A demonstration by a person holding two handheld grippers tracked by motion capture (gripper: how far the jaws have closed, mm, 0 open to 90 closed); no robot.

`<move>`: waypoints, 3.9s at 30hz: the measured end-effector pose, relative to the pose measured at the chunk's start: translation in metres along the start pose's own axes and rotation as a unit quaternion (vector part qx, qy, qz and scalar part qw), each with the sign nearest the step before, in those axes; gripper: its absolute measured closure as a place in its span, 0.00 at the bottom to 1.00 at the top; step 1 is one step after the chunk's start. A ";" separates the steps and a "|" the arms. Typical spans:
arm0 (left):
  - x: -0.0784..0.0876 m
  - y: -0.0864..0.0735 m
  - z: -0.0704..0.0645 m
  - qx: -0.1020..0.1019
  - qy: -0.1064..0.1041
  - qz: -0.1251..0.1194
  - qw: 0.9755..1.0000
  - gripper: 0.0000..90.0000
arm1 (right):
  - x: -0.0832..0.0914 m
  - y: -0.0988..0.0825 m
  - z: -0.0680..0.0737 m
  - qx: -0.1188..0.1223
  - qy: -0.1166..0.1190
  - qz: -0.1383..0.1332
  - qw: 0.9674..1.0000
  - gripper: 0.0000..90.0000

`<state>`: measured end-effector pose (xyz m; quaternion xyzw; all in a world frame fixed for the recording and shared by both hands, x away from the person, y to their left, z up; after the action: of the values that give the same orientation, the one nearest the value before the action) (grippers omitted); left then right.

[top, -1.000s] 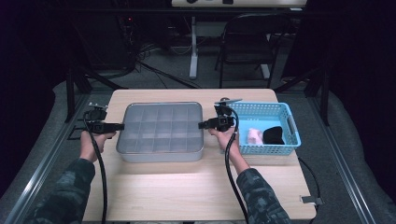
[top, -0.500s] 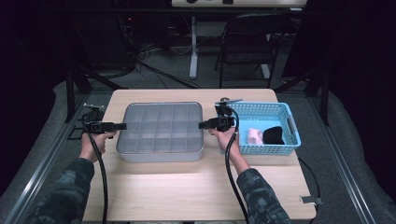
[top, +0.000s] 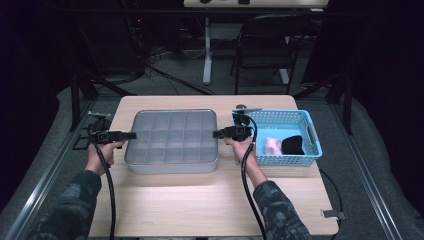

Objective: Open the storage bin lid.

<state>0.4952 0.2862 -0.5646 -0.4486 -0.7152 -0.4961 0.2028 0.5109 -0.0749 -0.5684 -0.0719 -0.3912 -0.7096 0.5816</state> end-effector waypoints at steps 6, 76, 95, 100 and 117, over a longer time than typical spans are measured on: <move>0.002 0.000 0.000 0.000 0.000 -0.003 1.000 0.64 | 0.000 0.000 0.001 -0.008 0.001 -0.003 1.000 0.72; 0.089 -0.001 -0.036 -0.041 -0.069 -0.083 0.993 0.81 | 0.073 -0.004 0.065 0.057 0.075 -0.078 0.992 0.86; 0.111 -0.035 -0.046 -0.047 -0.085 -0.092 0.991 0.83 | 0.089 -0.036 0.075 0.081 0.083 -0.076 0.990 0.86; 0.114 -0.044 -0.049 -0.054 -0.086 -0.094 0.990 0.83 | 0.090 -0.046 0.074 0.083 0.082 -0.074 0.990 0.86; 0.112 -0.073 -0.049 -0.056 -0.090 -0.079 0.991 0.83 | 0.095 -0.076 0.070 0.082 0.085 -0.067 0.991 0.86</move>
<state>0.3683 0.2839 -0.5001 -0.4442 -0.7348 -0.5074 0.0727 0.3894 -0.1018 -0.5038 0.0630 -0.4013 -0.7157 0.5681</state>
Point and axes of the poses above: each handheld gripper's, and its own axes: x roughly backward along the jaws, y roughly out of its top, z roughly to its left, the point moved 8 cm from there along -x, roughly forward along the jaws, and after that the axes turned 6 degrees about y, right-handed, at the moved point
